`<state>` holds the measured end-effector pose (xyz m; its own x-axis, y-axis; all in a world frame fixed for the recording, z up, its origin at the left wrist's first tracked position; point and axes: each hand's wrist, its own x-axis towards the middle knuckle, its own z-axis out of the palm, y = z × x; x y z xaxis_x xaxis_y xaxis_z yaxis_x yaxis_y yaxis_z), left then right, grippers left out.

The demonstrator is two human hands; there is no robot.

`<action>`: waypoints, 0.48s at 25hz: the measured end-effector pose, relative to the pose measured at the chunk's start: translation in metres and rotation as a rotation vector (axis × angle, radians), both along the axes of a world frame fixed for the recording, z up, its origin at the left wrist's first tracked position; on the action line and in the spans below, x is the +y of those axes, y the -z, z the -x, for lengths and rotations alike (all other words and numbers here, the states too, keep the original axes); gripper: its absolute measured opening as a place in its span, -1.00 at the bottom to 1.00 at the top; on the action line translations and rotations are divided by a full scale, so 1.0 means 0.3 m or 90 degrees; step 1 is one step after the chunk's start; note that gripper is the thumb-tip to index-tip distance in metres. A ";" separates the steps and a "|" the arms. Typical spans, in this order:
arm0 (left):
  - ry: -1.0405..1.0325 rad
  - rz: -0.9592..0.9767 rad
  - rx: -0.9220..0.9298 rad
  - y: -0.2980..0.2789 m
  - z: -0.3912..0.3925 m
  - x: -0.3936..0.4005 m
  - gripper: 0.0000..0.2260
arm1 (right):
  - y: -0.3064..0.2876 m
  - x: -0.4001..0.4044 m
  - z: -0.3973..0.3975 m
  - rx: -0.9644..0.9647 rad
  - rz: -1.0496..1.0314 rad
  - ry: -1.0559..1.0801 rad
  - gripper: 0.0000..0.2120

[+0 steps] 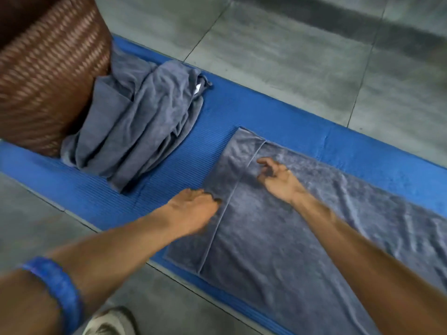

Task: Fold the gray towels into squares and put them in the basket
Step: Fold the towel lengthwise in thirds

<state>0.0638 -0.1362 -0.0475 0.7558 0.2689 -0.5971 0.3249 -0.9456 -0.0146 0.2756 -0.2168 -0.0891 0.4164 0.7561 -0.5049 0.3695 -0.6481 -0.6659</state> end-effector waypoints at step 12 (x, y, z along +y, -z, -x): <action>-0.470 0.021 -0.180 0.220 0.197 -0.355 -0.71 | 0.111 0.206 -0.061 0.176 -0.086 0.309 -0.53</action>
<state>0.0045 -0.2426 -0.1135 0.5124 0.7456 -0.4260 0.8562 -0.4819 0.1864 0.2939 -0.1550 -0.1225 0.5981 0.5768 -0.5565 -0.1479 -0.6030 -0.7839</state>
